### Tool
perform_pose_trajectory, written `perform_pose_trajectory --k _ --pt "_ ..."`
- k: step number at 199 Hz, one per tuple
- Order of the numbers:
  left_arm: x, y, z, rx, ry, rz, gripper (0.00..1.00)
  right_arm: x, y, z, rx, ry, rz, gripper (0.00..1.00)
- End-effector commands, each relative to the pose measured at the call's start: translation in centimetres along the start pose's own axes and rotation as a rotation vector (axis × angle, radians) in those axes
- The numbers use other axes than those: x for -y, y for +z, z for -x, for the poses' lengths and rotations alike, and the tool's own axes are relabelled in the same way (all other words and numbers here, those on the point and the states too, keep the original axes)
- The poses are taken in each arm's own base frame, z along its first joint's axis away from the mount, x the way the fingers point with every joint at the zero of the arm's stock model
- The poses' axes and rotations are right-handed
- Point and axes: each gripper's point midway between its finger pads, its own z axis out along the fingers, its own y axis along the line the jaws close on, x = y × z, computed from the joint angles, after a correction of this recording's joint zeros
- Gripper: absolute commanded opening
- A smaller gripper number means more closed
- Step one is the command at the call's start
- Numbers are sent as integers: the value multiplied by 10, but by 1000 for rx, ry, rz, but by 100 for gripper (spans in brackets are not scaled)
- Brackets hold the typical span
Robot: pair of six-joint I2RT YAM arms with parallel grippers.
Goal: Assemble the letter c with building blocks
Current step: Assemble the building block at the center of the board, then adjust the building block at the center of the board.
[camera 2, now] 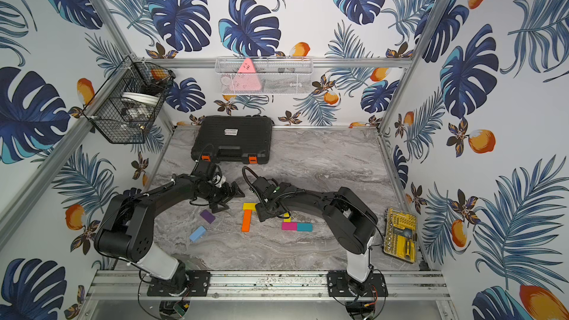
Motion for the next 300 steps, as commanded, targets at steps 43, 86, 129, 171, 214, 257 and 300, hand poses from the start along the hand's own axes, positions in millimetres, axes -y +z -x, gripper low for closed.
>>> perform_pose_trajectory --k 43,86,129,171,214,257,300 --pt "4 -1 2 8 -4 -5 99 8 7 -3 -13 -23 -58 67" --pt "5 -2 2 10 -2 -4 99 4 12 2 -12 -23 -55 65" --pt "5 -2 2 8 0 -6 99 4 15 4 -14 -24 -61 65" --pt "4 -1 1 6 -1 -6 99 6 16 4 -14 -25 -69 64" --pt "5 -1 1 8 -1 -5 99 7 17 5 -14 -23 -73 63" --pt "5 -1 1 8 -1 -6 99 8 18 6 -15 -19 -75 63" --pt "4 -1 1 7 -2 -4 99 9 18 7 -12 -15 -73 63"
